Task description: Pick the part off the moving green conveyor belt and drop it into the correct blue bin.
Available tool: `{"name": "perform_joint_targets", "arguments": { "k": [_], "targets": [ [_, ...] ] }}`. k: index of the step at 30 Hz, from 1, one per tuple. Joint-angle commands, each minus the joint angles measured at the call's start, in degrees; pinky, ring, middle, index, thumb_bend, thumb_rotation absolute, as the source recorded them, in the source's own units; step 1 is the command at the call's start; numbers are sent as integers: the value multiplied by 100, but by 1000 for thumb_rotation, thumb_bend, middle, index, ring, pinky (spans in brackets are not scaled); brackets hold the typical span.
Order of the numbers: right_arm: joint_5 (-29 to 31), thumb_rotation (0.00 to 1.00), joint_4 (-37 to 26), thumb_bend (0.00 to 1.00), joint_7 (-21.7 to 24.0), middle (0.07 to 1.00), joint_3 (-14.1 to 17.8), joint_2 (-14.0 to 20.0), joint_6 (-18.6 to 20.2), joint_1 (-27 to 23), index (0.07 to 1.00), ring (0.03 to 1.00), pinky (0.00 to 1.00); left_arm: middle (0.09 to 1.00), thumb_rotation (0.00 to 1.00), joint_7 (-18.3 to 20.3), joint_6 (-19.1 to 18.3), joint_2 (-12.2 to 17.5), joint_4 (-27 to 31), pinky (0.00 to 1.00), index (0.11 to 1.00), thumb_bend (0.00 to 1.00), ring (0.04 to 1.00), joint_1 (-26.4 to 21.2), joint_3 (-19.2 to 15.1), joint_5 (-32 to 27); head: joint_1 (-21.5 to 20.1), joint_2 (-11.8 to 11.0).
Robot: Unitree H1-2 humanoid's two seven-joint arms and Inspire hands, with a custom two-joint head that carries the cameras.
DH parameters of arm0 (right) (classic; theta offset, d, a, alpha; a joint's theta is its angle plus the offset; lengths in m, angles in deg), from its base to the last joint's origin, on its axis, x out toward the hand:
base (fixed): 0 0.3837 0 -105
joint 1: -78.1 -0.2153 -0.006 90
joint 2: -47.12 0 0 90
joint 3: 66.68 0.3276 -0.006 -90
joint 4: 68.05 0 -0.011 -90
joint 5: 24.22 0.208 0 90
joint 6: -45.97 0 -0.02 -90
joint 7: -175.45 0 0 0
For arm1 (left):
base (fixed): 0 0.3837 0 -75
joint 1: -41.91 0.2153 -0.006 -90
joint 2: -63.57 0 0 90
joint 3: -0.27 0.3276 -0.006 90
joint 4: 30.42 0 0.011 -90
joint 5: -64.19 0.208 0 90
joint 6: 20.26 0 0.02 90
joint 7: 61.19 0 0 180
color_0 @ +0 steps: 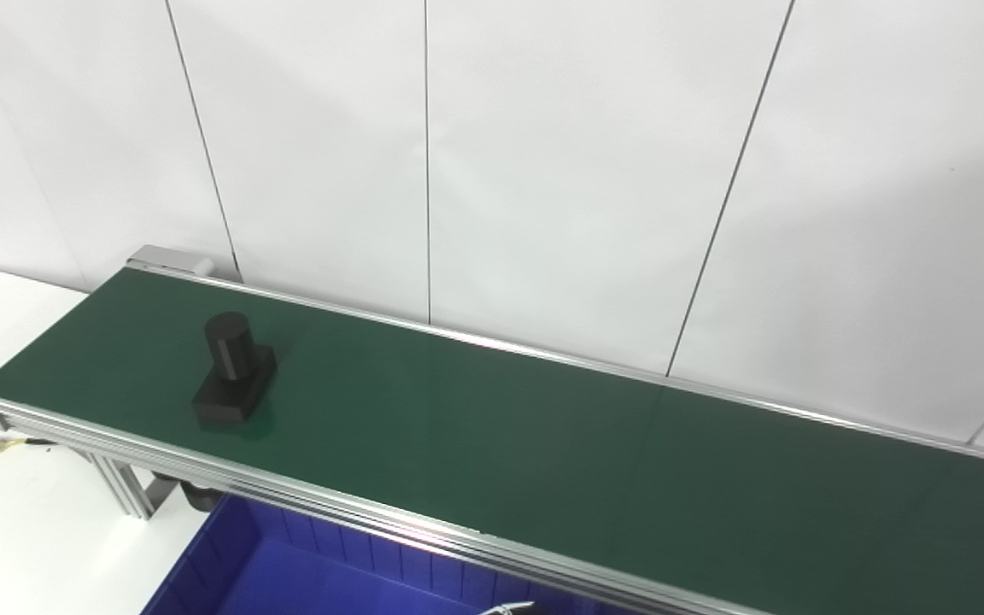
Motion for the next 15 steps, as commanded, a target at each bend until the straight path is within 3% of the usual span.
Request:
{"name": "perform_joint_targets", "arguments": {
  "k": [1,15],
  "targets": [
    [70,320,-323,610,46,811,21,16,-203,-8,878,801,779,833,160,-52,150,-39,45,780,813,1000,825,-99,30,74,1,11],
    [-77,352,-1218,710,193,787,105,194,235,16,831,773,726,819,165,-85,274,-82,-115,773,813,1000,817,-185,71,107,26,-13]
  ]
}}
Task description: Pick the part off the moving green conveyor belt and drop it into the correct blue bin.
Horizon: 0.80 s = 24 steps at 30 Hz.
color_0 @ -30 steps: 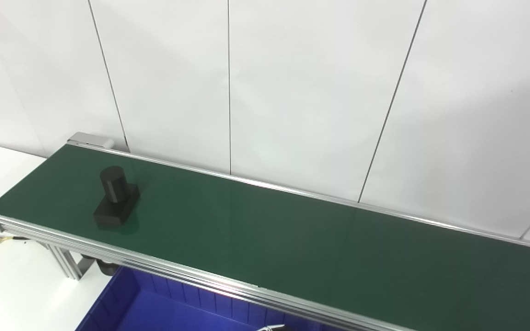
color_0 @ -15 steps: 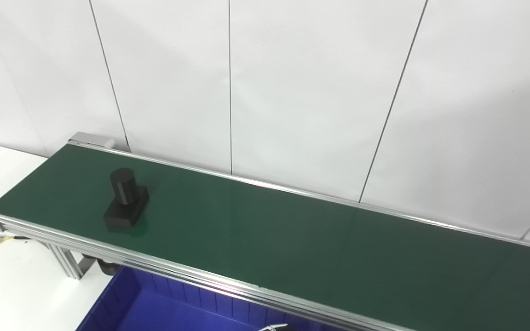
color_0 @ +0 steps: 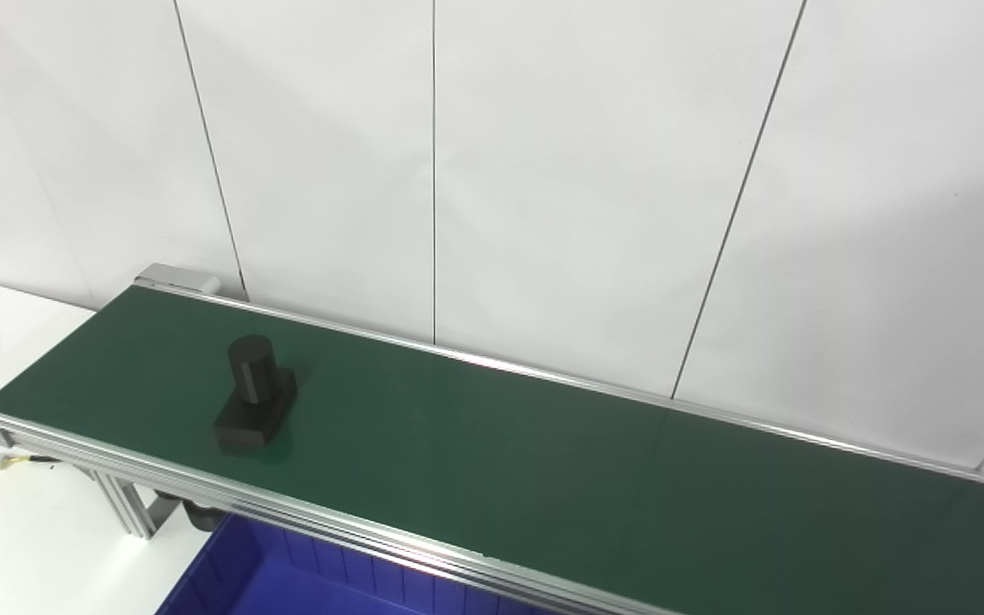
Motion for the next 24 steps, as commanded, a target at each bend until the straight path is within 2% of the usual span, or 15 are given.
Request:
{"name": "perform_joint_targets", "arguments": {
  "k": [1,15,24],
  "targets": [
    [23,356,-256,713,26,786,38,3,67,-9,829,771,723,821,166,-35,245,-64,52,772,813,1000,815,-116,19,16,-10,7],
    [83,402,-713,737,95,749,211,54,171,-109,797,737,643,822,160,-12,246,-86,46,771,812,1000,819,-106,17,-47,22,26],
    [62,434,-1078,741,196,752,404,164,594,-249,799,732,631,819,163,-66,228,-122,47,765,808,1000,815,-112,16,3,67,14]
  ]
}}
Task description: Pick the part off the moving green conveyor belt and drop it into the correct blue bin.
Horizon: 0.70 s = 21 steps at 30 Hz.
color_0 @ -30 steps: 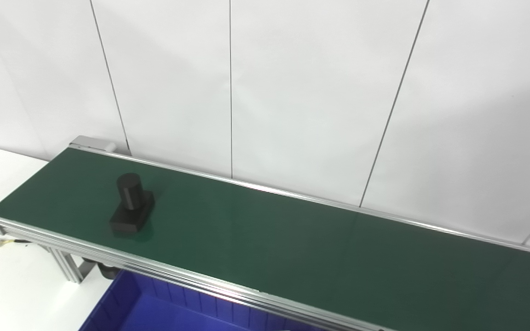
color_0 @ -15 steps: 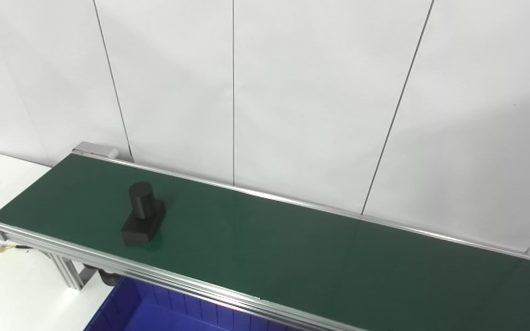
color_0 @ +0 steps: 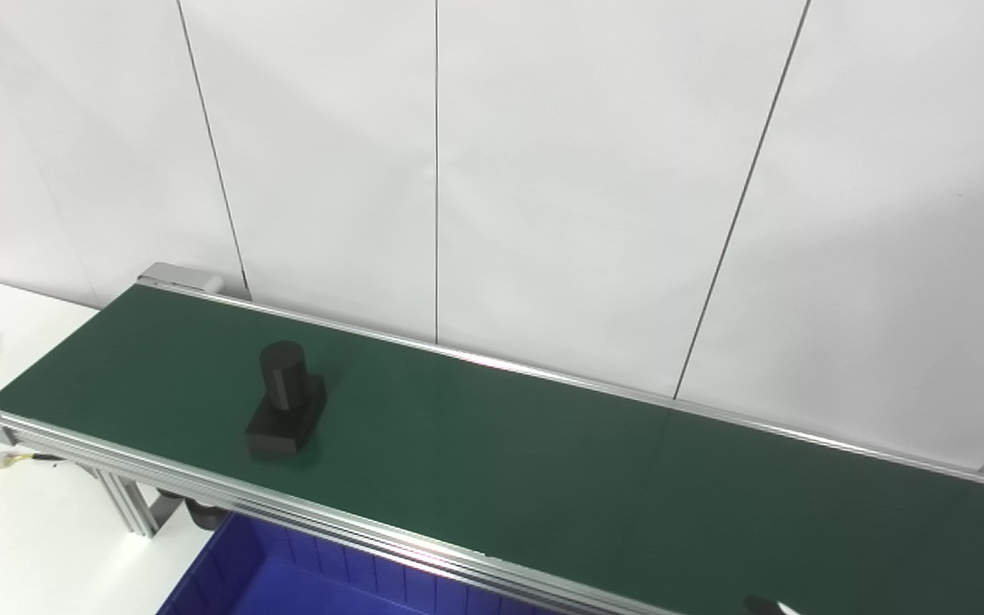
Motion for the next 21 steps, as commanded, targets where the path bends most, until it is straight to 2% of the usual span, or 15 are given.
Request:
{"name": "perform_joint_targets", "arguments": {
  "k": [1,4,8,17,21],
  "targets": [
    [86,435,-276,739,35,753,80,52,165,-118,798,733,631,819,167,-69,229,-65,58,762,808,1000,815,-102,6,24,11,3],
    [183,393,-375,693,105,768,128,109,397,-178,805,735,639,819,173,-81,233,-72,42,760,811,1000,816,-114,7,56,15,-2],
    [183,393,-428,689,140,767,195,174,524,-272,802,724,616,818,165,-61,241,-82,-1,773,811,1000,819,-140,11,23,33,-12],
    [24,501,-362,734,154,761,218,264,705,-474,790,724,596,814,170,-66,266,-89,-54,769,812,1000,812,-167,7,17,36,5],
    [-33,472,-192,707,188,760,197,295,697,-609,791,728,610,818,167,-68,262,-88,-65,770,811,1000,815,-174,6,18,51,-4]
  ]
}}
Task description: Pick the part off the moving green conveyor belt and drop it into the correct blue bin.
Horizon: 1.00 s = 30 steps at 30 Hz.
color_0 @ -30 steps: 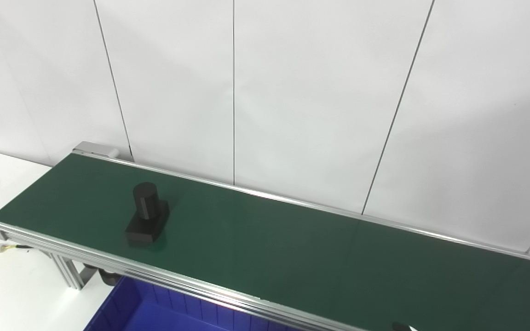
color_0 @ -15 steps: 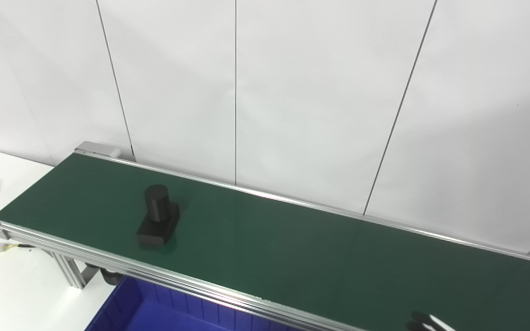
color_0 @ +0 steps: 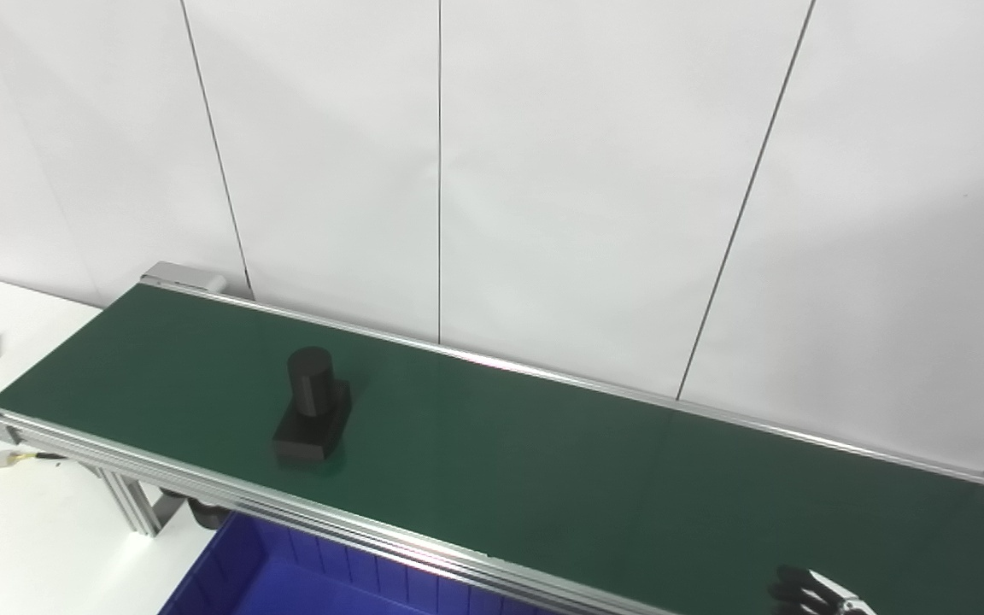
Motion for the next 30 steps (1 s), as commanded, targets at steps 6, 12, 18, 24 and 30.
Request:
{"name": "perform_joint_targets", "arguments": {
  "k": [6,12,18,24,30],
  "targets": [
    [-208,499,374,749,22,763,-29,93,-151,-399,793,741,631,818,174,-48,244,-41,83,763,812,1000,818,-113,4,33,0,-9],
    [-486,527,396,769,81,766,-60,219,12,-596,789,745,634,818,175,-72,242,-42,49,766,812,1000,820,-147,21,25,9,-13],
    [-509,499,545,748,82,766,-60,217,13,-768,787,738,628,813,164,-55,260,-46,-13,774,811,1000,815,-184,15,-6,-6,-21],
    [-526,515,700,734,86,768,-89,190,55,-931,791,742,642,813,173,-62,264,-30,-39,773,812,1000,812,-207,10,17,-56,-3],
    [-574,480,914,691,11,774,-149,110,-87,-1104,793,751,652,807,161,1,260,-16,-52,775,810,1000,808,-220,-2,-43,-124,9]
  ]
}}
